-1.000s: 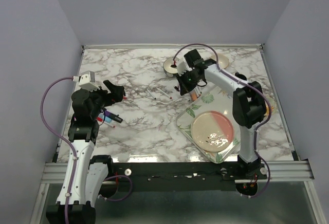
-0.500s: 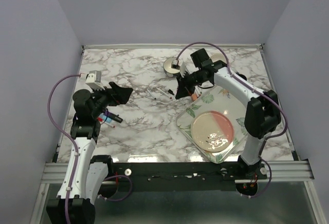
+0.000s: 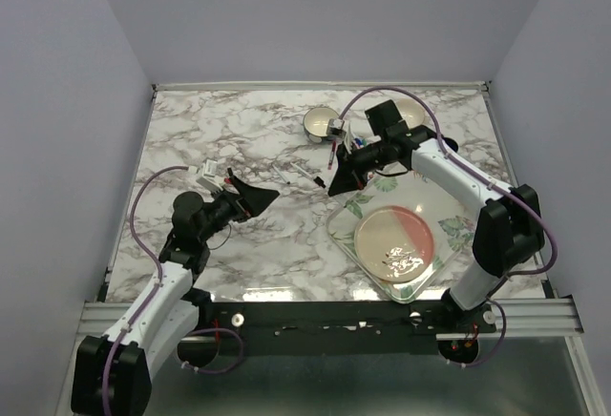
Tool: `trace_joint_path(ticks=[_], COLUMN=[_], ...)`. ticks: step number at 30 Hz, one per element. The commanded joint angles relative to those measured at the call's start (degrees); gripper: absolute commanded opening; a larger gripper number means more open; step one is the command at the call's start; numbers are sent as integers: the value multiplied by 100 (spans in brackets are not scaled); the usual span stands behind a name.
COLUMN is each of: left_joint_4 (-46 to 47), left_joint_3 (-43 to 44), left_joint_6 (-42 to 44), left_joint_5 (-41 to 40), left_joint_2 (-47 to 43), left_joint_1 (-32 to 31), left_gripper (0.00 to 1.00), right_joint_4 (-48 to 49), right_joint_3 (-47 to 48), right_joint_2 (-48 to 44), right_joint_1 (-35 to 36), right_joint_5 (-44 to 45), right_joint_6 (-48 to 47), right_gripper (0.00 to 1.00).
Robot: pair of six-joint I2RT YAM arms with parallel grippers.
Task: Open the pen caps
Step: Grab a pen on the table with the right arm, then hold the pen cap with the left arm and grip the barrel with the right arm
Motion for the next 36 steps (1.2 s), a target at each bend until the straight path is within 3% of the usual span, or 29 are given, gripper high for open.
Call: trace_joint_path(ticks=[1,6,16,36], left_joint_4=[533,700,779,911], left_joint_3=[-21,-258,-74,190], left_joint_6=[-459,-732,-776,-881], left_joint_5=[-1155,-1972,-2747,-3512], left_joint_2=[-335,-371,42,482], left_joint_1=[-831,-1446,-2272,-2844], left_gripper=[98,98,98,98], right_joint_4=[231,249,293,205], right_joint_3=[-83,-118,-135,-83], right_joint_2=[36,54,151,300], right_joint_1=[31,58,154,251], right_joint_5=[-464,-534,-552,-525], right_joint_6=[89,133,186,124], right_gripper=[1,1,1,0])
